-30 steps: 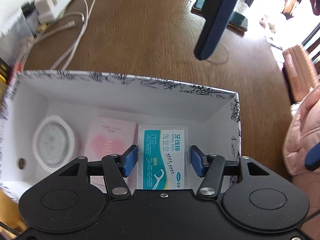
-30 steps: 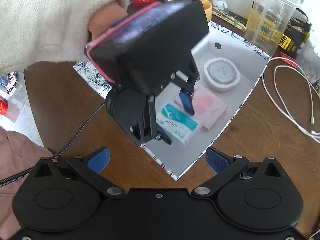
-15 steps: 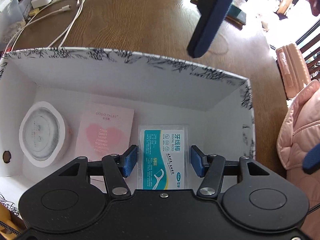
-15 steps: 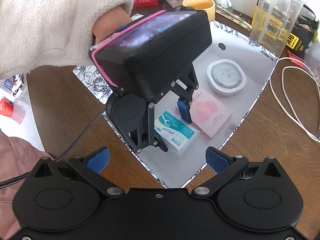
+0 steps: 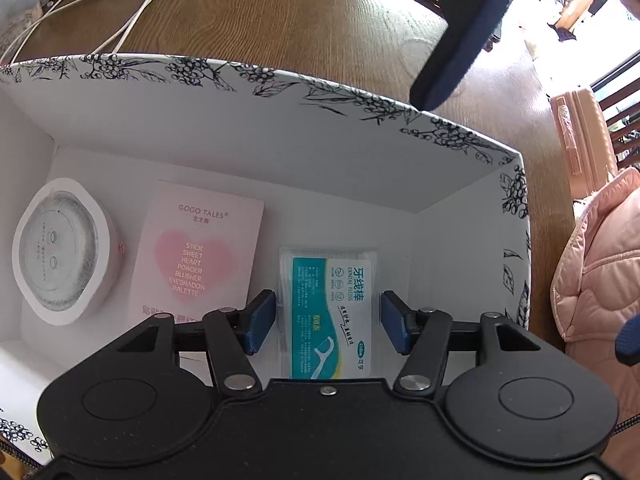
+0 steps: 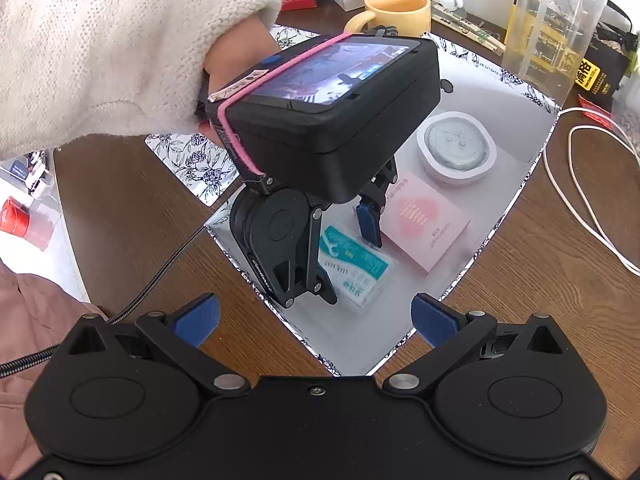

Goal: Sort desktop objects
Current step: 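Lower the floss pack beside the pink box and open the left gripper, then lift the left gripper up and away from the storage box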

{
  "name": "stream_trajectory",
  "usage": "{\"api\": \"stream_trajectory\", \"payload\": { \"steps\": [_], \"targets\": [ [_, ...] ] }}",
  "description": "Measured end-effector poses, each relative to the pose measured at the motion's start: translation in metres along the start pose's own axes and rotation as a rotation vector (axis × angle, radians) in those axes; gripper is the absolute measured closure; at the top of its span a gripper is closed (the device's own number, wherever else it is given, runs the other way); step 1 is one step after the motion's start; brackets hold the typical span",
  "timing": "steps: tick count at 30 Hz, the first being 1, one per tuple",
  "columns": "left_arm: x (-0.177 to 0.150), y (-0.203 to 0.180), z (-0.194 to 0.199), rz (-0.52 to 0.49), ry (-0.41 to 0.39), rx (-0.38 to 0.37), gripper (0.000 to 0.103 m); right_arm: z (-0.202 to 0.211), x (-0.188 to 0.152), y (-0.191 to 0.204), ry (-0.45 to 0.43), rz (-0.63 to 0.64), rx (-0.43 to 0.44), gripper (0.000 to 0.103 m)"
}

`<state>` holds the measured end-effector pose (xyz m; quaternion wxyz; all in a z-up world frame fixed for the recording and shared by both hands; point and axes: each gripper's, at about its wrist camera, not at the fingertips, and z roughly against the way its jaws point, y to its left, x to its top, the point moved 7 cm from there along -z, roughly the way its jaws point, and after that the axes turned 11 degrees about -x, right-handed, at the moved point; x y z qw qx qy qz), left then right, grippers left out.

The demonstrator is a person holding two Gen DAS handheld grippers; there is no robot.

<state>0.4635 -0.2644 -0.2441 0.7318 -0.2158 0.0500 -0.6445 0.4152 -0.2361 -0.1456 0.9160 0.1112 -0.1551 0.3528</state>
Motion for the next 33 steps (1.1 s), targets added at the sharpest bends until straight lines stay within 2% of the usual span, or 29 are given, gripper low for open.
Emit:
{"api": "stream_trajectory", "payload": {
  "steps": [3, 8, 11, 14, 17, 23, 27, 33],
  "targets": [
    [0.008, 0.002, 0.010, 0.029, -0.024, -0.007, 0.038, 0.000, -0.001, -0.001, 0.002, -0.006, -0.005, 0.000],
    [0.005, -0.002, 0.044, 0.090, -0.120, -0.016, 0.019, 0.005, -0.003, 0.001, -0.004, -0.017, -0.020, 0.000],
    [-0.002, -0.015, 0.073, 0.115, -0.206, 0.025, 0.013, 0.012, -0.006, 0.003, -0.016, -0.029, -0.040, 0.000],
    [-0.010, -0.034, 0.108, 0.137, -0.335, 0.116, 0.003, 0.021, -0.010, 0.006, -0.032, -0.047, -0.060, 0.000],
    [-0.029, -0.063, 0.138, 0.182, -0.469, 0.193, 0.000, 0.029, -0.017, 0.012, -0.049, -0.074, -0.074, 0.000],
    [-0.061, -0.113, 0.171, 0.317, -0.651, 0.344, 0.000, 0.044, -0.028, 0.032, -0.089, -0.109, -0.107, 0.000],
    [-0.084, -0.137, 0.184, 0.434, -0.750, 0.457, 0.000, 0.053, -0.033, 0.051, -0.132, -0.136, -0.117, 0.000],
    [-0.147, -0.171, 0.195, 0.604, -0.878, 0.556, 0.000, 0.063, -0.031, 0.084, -0.214, -0.193, -0.085, 0.000]
  ]
}}
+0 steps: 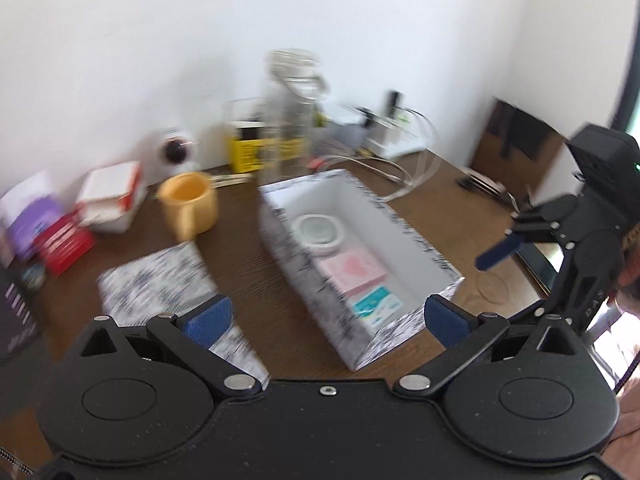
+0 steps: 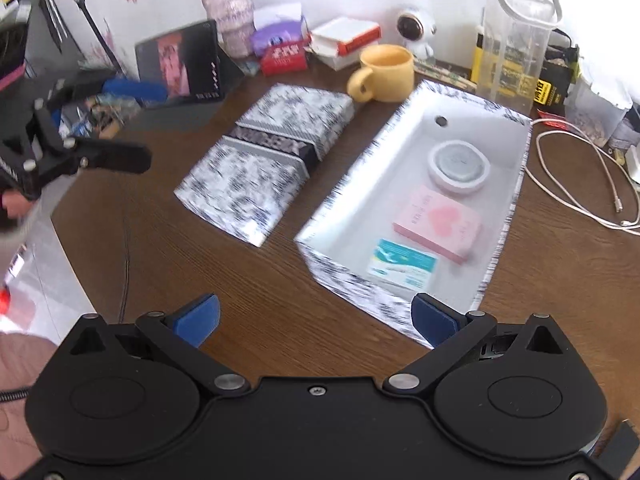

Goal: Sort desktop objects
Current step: 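Lift the left gripper up and away from the storage box, then move both grippers toward the XIEFURN floral lid on the table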

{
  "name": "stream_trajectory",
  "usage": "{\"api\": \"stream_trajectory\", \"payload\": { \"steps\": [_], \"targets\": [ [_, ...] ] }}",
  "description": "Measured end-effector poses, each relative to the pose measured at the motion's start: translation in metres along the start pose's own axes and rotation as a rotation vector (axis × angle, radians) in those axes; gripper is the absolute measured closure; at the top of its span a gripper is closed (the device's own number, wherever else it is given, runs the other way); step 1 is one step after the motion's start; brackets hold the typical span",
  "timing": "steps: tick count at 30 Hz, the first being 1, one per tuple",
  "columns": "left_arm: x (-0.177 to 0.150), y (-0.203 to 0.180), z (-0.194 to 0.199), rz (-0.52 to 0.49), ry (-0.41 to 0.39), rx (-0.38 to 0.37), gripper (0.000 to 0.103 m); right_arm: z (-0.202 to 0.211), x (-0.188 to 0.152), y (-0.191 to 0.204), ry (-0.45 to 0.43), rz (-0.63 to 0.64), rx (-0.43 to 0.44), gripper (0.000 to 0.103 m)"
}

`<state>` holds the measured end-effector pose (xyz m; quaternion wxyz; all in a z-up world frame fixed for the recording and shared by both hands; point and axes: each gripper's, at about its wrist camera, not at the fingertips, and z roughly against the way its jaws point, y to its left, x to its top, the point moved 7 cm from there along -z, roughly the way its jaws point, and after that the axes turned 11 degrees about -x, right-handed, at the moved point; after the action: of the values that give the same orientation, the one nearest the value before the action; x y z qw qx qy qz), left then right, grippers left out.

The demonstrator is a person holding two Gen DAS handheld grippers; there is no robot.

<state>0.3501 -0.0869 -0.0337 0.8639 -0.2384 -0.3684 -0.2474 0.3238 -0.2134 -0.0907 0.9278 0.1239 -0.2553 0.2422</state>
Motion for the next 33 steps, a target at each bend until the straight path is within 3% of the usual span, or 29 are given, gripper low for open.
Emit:
{"api": "stream_trajectory", "payload": {
  "steps": [9, 14, 23, 33],
  "targets": [
    [-0.059, 0.038, 0.059, 0.215, -0.072, 0.190, 0.000, -0.002, -0.002, 0.047, -0.065, -0.055, 0.020, 0.000],
    [-0.083, 0.050, 0.075, 0.255, -0.059, 0.272, 0.000, -0.013, 0.001, 0.072, -0.066, -0.064, 0.038, 0.000],
    [-0.099, 0.063, 0.087, 0.286, -0.061, 0.322, 0.000, -0.028, 0.006, 0.109, -0.054, -0.030, 0.056, 0.000],
    [-0.097, 0.081, 0.079, 0.316, -0.052, 0.360, 0.000, -0.042, 0.016, 0.123, -0.054, 0.004, 0.052, 0.000]
  ]
}}
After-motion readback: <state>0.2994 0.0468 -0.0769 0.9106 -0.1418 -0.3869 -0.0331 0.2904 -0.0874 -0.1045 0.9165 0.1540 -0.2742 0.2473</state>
